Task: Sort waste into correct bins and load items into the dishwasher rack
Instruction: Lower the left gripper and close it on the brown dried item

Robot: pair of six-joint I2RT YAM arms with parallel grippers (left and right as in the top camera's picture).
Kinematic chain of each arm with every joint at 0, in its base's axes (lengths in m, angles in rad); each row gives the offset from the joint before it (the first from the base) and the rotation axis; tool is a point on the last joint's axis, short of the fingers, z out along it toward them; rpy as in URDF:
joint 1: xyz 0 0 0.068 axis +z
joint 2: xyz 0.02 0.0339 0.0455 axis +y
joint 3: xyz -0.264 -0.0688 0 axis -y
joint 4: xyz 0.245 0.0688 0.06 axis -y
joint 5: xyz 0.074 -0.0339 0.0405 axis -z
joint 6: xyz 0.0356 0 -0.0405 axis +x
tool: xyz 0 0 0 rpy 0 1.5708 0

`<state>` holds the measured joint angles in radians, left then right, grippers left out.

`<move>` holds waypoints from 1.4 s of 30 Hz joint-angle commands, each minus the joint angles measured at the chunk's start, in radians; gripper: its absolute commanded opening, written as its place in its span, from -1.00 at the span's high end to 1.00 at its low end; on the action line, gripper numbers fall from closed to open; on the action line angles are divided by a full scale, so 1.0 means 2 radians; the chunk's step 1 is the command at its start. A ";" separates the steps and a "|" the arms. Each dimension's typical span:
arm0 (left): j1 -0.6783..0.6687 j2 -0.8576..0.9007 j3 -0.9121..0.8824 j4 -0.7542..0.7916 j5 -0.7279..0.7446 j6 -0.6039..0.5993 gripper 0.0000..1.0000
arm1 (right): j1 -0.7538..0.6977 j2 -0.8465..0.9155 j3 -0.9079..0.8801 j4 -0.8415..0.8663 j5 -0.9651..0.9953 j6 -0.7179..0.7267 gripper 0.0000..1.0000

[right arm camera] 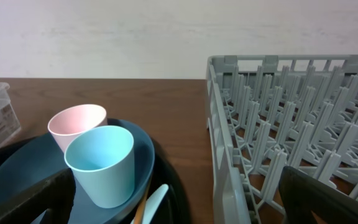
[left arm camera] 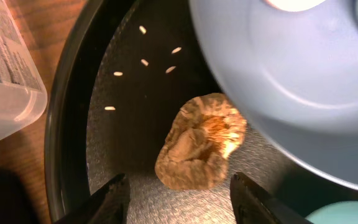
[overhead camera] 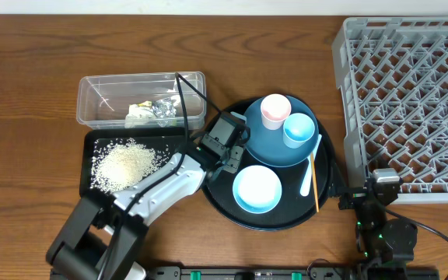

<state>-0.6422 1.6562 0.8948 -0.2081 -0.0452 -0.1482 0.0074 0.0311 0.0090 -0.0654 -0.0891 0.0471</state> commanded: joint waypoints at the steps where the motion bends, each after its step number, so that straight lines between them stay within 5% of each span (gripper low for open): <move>1: 0.006 0.018 0.012 0.007 -0.012 0.009 -0.11 | -0.004 0.000 -0.002 -0.001 0.003 -0.006 -0.99; 42: 0.018 0.035 0.009 0.055 0.038 0.003 -0.19 | -0.004 0.000 -0.002 -0.001 0.003 -0.006 -0.98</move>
<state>-0.6102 1.7123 0.8948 -0.1043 0.0174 -0.1448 0.0074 0.0311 0.0090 -0.0658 -0.0891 0.0471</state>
